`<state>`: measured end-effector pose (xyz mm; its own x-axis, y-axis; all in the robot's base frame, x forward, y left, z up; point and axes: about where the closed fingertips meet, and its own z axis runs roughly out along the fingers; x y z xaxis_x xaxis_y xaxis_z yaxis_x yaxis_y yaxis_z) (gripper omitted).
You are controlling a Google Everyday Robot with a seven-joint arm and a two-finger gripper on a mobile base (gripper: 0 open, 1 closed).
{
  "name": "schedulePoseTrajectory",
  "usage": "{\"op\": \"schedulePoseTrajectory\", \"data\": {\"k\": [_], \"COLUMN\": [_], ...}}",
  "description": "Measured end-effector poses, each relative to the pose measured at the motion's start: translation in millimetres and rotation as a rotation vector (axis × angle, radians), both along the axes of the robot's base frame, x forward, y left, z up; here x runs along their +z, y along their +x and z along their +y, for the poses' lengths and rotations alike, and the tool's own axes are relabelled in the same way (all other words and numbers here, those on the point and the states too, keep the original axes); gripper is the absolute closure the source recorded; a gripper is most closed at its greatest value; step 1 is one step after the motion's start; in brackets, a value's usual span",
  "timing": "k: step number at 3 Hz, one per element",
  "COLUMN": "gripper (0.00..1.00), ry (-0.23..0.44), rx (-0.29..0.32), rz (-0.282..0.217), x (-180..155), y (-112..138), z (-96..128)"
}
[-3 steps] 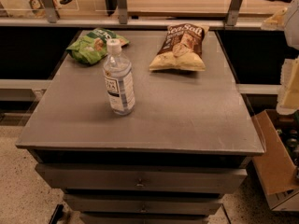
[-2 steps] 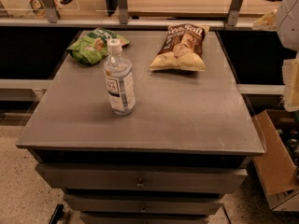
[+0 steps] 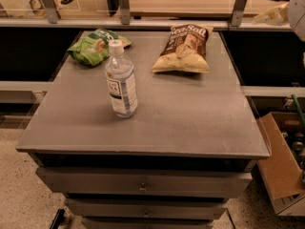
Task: Move green rice chip bag near blue plastic bottle
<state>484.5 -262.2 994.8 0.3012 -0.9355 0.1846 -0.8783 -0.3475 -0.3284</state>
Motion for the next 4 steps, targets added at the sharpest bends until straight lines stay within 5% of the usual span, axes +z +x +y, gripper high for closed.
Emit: {"op": "schedulePoseTrajectory", "data": {"k": [2, 4], "gripper": [0.00, 0.00], "ry": [0.155, 0.160], "rx": [0.312, 0.333], "rz": [0.010, -0.028], "x": [27.4, 35.6], "y": [30.2, 37.7], "z": [16.3, 19.3]}}
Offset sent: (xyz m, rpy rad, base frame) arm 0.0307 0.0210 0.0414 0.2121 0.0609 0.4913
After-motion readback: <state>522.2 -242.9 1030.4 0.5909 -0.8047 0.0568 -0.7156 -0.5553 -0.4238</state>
